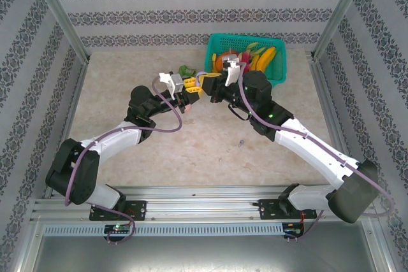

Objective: Insert the wireless bluetooth earbuds into the charging case

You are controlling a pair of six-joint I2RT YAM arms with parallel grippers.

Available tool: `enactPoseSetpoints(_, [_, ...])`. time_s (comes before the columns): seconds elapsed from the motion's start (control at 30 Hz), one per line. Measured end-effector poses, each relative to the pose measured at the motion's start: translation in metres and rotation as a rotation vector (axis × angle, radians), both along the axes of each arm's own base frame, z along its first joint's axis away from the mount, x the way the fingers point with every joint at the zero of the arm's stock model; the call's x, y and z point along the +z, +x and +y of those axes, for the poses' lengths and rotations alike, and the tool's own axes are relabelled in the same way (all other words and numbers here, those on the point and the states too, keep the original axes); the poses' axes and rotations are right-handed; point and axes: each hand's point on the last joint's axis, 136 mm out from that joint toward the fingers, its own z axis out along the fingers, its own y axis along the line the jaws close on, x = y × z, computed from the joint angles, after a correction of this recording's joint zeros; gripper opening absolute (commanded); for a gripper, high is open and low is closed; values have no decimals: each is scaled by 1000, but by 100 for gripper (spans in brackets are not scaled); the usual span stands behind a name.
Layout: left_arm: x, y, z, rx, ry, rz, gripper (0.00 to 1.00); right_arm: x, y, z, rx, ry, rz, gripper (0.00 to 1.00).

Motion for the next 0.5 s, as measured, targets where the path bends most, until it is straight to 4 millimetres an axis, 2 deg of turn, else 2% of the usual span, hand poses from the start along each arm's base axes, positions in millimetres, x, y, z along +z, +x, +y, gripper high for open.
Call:
enactPoseSetpoints(0.17, [0, -1, 0, -6, 1, -1, 0, -3, -2, 4, 28, -7, 2, 14])
enactPoseSetpoints(0.27, [0, -1, 0, -6, 2, 0, 0, -4, -2, 4, 33, -11, 0, 17])
enactPoseSetpoints(0.4, [-1, 0, -1, -6, 3, 2, 0, -3, -4, 6, 45, -18, -10, 35])
enactPoseSetpoints(0.5, [-3, 0, -1, -6, 4, 5, 0, -2, -5, 6, 53, -17, -5, 44])
